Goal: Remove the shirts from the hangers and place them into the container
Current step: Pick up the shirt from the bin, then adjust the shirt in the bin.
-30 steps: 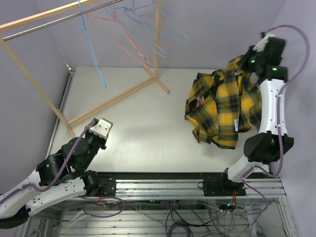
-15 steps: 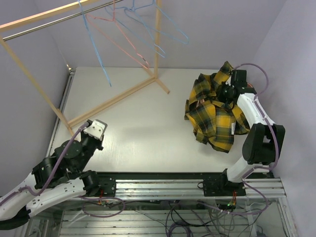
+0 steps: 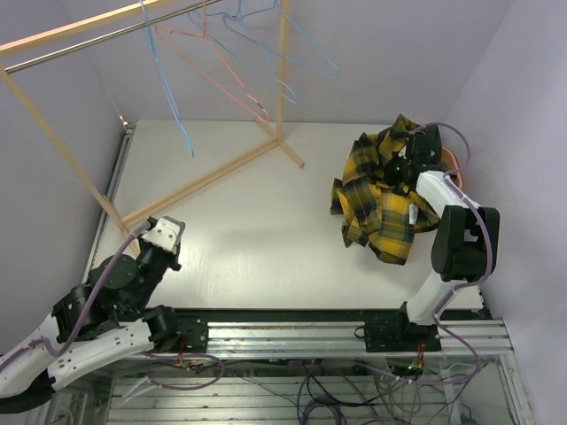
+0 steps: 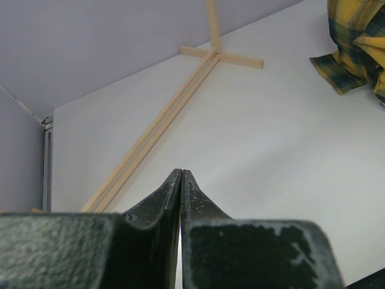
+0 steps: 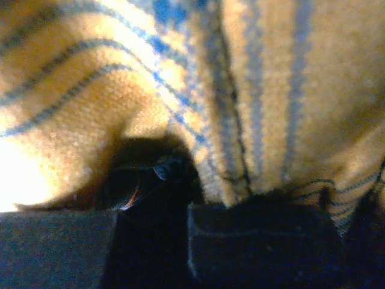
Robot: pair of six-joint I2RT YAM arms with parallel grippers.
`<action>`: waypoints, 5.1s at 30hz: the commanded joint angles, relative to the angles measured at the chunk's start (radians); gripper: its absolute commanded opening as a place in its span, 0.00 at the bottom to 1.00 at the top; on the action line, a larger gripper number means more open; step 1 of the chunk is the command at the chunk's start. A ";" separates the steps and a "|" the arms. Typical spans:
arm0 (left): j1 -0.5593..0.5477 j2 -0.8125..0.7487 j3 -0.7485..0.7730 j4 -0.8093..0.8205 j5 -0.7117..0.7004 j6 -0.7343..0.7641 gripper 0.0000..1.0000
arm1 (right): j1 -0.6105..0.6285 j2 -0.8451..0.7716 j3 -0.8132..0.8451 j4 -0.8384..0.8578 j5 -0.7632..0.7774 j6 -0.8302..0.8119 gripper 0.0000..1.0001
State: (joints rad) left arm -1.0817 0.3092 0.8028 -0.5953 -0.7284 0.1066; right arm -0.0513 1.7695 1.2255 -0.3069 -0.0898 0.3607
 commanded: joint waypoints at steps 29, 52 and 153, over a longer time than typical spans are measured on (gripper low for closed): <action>-0.003 0.004 0.001 0.025 0.011 0.007 0.13 | 0.074 -0.362 0.450 -0.401 0.160 -0.028 1.00; -0.004 0.008 0.003 0.025 0.019 0.010 0.12 | 0.071 -1.072 -0.426 -0.515 0.141 0.255 1.00; -0.005 0.018 0.001 0.026 0.004 0.004 0.13 | -0.002 0.062 0.034 -0.071 -0.110 0.050 0.06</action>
State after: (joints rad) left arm -1.0821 0.3359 0.8028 -0.5953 -0.7292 0.1081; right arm -0.0494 1.7313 1.3319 -0.3283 -0.1764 0.4110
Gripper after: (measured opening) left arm 0.132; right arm 0.059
